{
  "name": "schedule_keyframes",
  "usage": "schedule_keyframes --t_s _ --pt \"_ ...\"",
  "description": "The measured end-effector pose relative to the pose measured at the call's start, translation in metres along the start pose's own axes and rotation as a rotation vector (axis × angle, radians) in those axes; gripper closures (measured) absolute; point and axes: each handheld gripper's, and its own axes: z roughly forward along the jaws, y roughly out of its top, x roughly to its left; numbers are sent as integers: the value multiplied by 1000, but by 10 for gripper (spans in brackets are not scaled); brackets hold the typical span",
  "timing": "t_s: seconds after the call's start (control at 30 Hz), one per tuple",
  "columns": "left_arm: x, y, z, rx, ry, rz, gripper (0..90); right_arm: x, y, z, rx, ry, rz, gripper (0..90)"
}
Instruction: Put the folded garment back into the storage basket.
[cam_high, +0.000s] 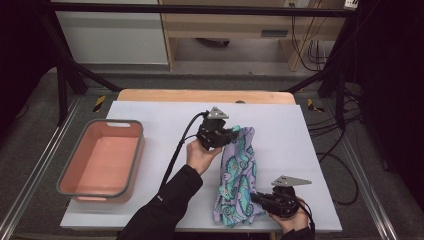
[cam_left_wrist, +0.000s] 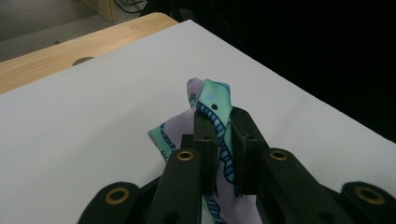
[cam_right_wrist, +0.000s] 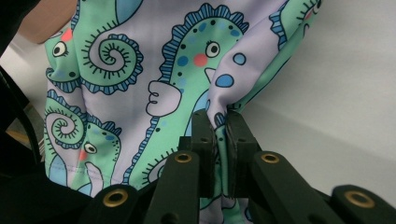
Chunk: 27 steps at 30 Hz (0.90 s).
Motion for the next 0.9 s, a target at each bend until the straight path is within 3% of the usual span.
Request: schedule_keyframes --t_s 0.57,0.9 --pt "-2 15 -15 3 7 21 818 7 14 0 -19 11 -24 847" --pt "-1 24 -32 -11 12 27 818 16 27 1 -43 29 -39 847"
